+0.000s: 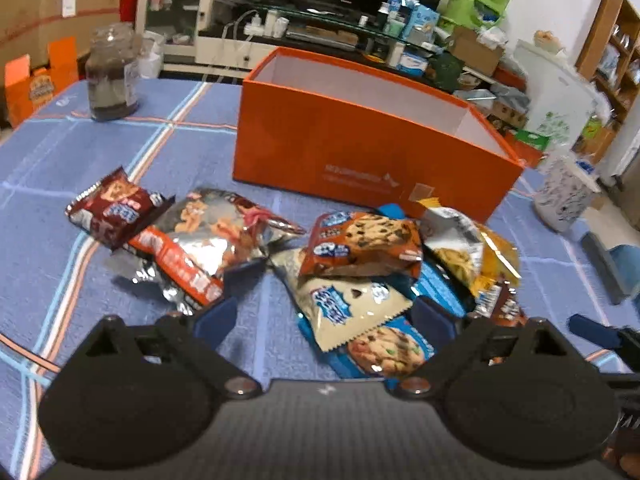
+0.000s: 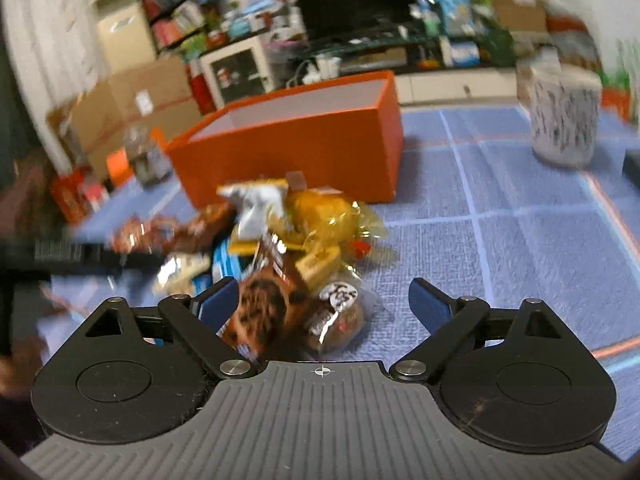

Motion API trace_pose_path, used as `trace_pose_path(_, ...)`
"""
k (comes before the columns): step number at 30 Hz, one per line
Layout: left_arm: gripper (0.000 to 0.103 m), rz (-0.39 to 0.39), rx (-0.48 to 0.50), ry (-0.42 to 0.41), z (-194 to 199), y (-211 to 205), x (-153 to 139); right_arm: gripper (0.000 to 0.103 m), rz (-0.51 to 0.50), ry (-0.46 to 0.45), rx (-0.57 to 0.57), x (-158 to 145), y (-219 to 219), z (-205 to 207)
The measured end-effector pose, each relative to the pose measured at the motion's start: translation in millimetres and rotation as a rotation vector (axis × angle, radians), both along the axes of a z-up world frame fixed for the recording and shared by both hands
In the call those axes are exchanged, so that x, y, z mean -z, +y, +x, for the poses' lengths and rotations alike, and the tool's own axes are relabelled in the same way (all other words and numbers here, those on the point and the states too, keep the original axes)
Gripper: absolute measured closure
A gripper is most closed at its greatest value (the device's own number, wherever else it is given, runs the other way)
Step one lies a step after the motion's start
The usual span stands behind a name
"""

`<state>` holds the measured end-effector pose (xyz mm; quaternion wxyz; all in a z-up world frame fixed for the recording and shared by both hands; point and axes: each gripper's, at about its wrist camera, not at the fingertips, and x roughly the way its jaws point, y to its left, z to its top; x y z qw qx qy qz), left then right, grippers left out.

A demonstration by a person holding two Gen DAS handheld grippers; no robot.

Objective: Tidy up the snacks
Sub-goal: 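Grasp the blue cookie pack with the left tool while the right tool grasps the chocolate cookie pack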

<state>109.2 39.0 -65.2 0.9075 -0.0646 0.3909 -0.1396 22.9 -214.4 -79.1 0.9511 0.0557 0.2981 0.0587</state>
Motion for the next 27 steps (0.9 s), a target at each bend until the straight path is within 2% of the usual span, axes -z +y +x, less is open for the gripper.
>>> trace_pose_path(1,0.010,0.010,-0.011,-0.002,0.8,-2.7,1.0,0.018,-0.034,0.000,0.009,1.8,4.3,1.7)
trace_pose_path(5,0.010,0.055,-0.029,0.002,3.6,-11.4,6.1,0.017,-0.009,-0.019,-0.023,-2.7,20.5,18.5)
trace_pose_path(7,0.010,0.055,-0.030,0.011,8.3,-12.9,9.0,0.015,-0.069,-0.035,-0.031,-2.5,36.3,29.7)
trace_pose_path(9,0.010,0.031,-0.029,0.034,16.1,-13.6,12.7,0.015,-0.126,0.000,-0.035,3.9,47.4,42.7)
trace_pose_path(12,0.010,0.033,-0.007,0.054,20.1,-21.5,18.1,0.015,-0.139,0.059,-0.049,11.5,49.7,46.8)
trace_pose_path(17,0.011,0.145,0.042,0.020,9.9,-43.0,24.9,0.011,-0.168,0.109,-0.047,18.4,32.3,23.1)
trace_pose_path(19,0.011,0.184,0.042,0.023,6.8,-45.9,26.7,0.011,-0.147,0.125,-0.035,21.1,20.5,12.2)
trace_pose_path(22,0.011,0.205,0.054,0.047,-0.3,-39.5,28.0,0.011,-0.103,0.145,-0.017,18.5,4.4,-0.6)
trace_pose_path(25,0.011,0.273,0.051,0.056,-6.7,-28.1,28.2,0.011,-0.084,0.124,-0.006,10.8,-5.3,-12.0)
trace_pose_path(27,0.012,0.270,0.059,0.051,-8.6,-17.8,28.3,0.011,-0.067,0.111,-0.002,4.5,-10.0,-18.8)
